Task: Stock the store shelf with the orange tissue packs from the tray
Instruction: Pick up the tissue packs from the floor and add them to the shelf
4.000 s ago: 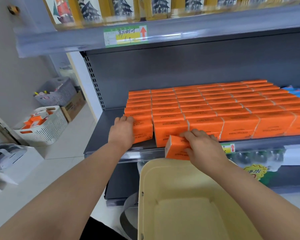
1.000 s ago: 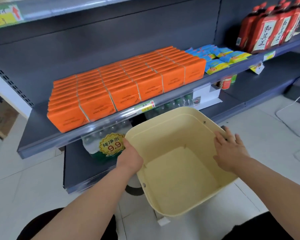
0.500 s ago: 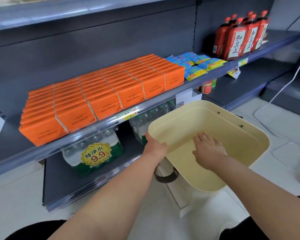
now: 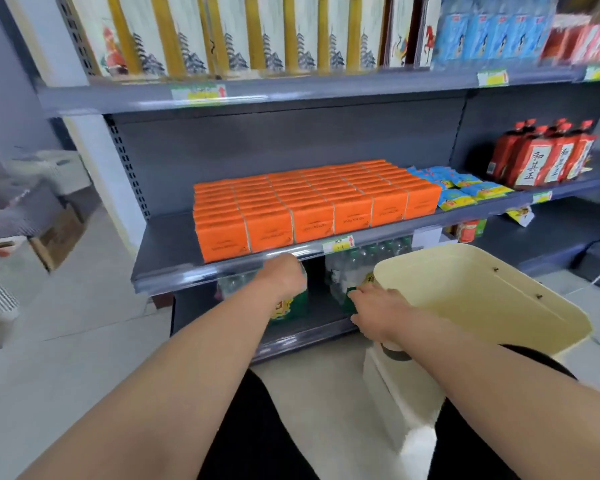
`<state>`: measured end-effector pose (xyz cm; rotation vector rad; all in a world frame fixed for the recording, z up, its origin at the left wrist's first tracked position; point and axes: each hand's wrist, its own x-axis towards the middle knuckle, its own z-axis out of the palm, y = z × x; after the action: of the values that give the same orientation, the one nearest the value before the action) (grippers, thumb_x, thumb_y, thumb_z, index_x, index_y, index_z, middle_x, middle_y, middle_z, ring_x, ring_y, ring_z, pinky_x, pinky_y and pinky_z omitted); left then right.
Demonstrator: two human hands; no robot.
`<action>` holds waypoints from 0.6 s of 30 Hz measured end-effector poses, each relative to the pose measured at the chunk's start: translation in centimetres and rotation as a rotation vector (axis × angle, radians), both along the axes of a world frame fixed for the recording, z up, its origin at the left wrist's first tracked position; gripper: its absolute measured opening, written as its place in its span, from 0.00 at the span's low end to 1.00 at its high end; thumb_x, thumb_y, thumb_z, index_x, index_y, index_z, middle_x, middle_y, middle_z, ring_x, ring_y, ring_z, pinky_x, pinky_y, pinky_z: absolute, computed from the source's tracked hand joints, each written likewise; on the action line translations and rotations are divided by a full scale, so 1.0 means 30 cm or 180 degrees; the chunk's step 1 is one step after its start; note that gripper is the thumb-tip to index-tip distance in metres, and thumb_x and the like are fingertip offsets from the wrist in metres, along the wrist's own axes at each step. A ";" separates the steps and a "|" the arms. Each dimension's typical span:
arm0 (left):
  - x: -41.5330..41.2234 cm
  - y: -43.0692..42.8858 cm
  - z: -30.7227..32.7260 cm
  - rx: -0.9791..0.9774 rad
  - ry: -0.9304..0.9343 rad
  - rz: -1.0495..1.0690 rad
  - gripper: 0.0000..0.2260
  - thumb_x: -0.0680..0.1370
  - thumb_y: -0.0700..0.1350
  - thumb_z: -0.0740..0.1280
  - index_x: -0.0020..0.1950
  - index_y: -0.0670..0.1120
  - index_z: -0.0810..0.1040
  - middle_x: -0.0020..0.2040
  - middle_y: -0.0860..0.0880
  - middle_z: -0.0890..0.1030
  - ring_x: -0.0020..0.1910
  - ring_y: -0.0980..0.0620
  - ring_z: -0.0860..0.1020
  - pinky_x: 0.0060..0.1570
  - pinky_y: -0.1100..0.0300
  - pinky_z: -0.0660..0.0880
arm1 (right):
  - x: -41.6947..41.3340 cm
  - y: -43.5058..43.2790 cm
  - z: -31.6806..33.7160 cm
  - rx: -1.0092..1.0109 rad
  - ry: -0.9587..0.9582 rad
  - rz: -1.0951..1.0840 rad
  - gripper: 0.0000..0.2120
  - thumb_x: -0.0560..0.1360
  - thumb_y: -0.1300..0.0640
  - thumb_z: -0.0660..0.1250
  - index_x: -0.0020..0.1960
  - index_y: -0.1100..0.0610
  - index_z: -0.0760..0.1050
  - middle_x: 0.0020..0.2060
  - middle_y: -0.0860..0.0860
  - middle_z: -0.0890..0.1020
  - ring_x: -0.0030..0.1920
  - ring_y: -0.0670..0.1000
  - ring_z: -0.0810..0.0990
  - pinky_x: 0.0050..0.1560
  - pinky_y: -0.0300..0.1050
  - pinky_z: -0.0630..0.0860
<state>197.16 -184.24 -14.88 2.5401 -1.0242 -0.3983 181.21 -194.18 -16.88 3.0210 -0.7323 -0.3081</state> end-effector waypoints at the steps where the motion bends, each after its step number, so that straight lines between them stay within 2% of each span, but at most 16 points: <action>1: 0.028 0.044 0.015 -0.0031 -0.0069 0.0039 0.13 0.76 0.35 0.57 0.31 0.43 0.65 0.33 0.46 0.69 0.32 0.49 0.67 0.31 0.59 0.64 | 0.037 0.029 0.013 -0.0026 -0.0019 0.0094 0.20 0.80 0.51 0.57 0.70 0.57 0.63 0.66 0.56 0.68 0.66 0.57 0.67 0.63 0.54 0.67; 3: 0.085 0.130 0.027 -0.0031 -0.0179 0.0134 0.15 0.75 0.34 0.58 0.29 0.44 0.63 0.31 0.47 0.66 0.30 0.49 0.66 0.29 0.59 0.62 | 0.119 0.091 0.032 -0.0068 -0.0096 0.0304 0.21 0.80 0.51 0.57 0.71 0.57 0.63 0.66 0.56 0.68 0.66 0.57 0.67 0.63 0.53 0.68; 5: 0.135 0.218 0.023 0.0108 -0.0238 0.0208 0.14 0.75 0.36 0.60 0.30 0.44 0.64 0.31 0.47 0.67 0.31 0.49 0.68 0.29 0.59 0.62 | 0.209 0.157 0.037 -0.0118 -0.0176 0.0519 0.20 0.79 0.52 0.58 0.70 0.56 0.64 0.65 0.55 0.69 0.65 0.57 0.68 0.63 0.54 0.68; 9: 0.236 0.392 -0.053 0.0542 -0.0282 0.0353 0.08 0.75 0.39 0.62 0.35 0.44 0.72 0.40 0.46 0.76 0.40 0.47 0.75 0.34 0.57 0.70 | 0.389 0.299 0.003 -0.0095 -0.0217 0.0999 0.18 0.78 0.54 0.60 0.67 0.57 0.67 0.63 0.56 0.71 0.62 0.58 0.70 0.56 0.53 0.68; 12: 0.323 0.505 -0.143 0.0777 -0.0211 0.0591 0.11 0.76 0.40 0.63 0.33 0.43 0.69 0.43 0.44 0.78 0.44 0.44 0.77 0.40 0.55 0.72 | 0.509 0.387 -0.054 -0.0025 -0.0214 0.1382 0.18 0.79 0.52 0.59 0.66 0.56 0.68 0.62 0.55 0.72 0.62 0.58 0.71 0.57 0.53 0.70; 13: 0.351 0.539 -0.173 0.0850 -0.0160 0.0676 0.09 0.76 0.41 0.62 0.35 0.42 0.70 0.48 0.42 0.79 0.47 0.43 0.77 0.43 0.54 0.73 | 0.548 0.412 -0.077 -0.0004 -0.0201 0.1507 0.18 0.79 0.51 0.60 0.67 0.56 0.68 0.63 0.55 0.72 0.63 0.58 0.71 0.57 0.53 0.70; 15: 0.393 0.611 -0.226 0.1007 -0.0030 0.0869 0.06 0.77 0.41 0.62 0.47 0.40 0.76 0.57 0.41 0.78 0.55 0.41 0.77 0.50 0.55 0.73 | 0.620 0.460 -0.127 0.0060 -0.0149 0.1727 0.19 0.79 0.51 0.59 0.67 0.55 0.67 0.63 0.54 0.72 0.63 0.57 0.70 0.58 0.53 0.70; 18: 0.432 0.706 -0.304 0.1214 0.0171 0.1186 0.10 0.77 0.41 0.62 0.57 0.40 0.76 0.62 0.42 0.76 0.60 0.43 0.75 0.55 0.56 0.72 | 0.716 0.524 -0.186 0.0170 -0.0061 0.1984 0.19 0.79 0.51 0.58 0.69 0.55 0.66 0.65 0.54 0.70 0.64 0.57 0.69 0.59 0.53 0.68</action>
<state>210.13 -163.06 -24.00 2.9563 -0.4676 -0.5946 202.70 -178.46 -22.46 3.0981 0.2369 -0.2748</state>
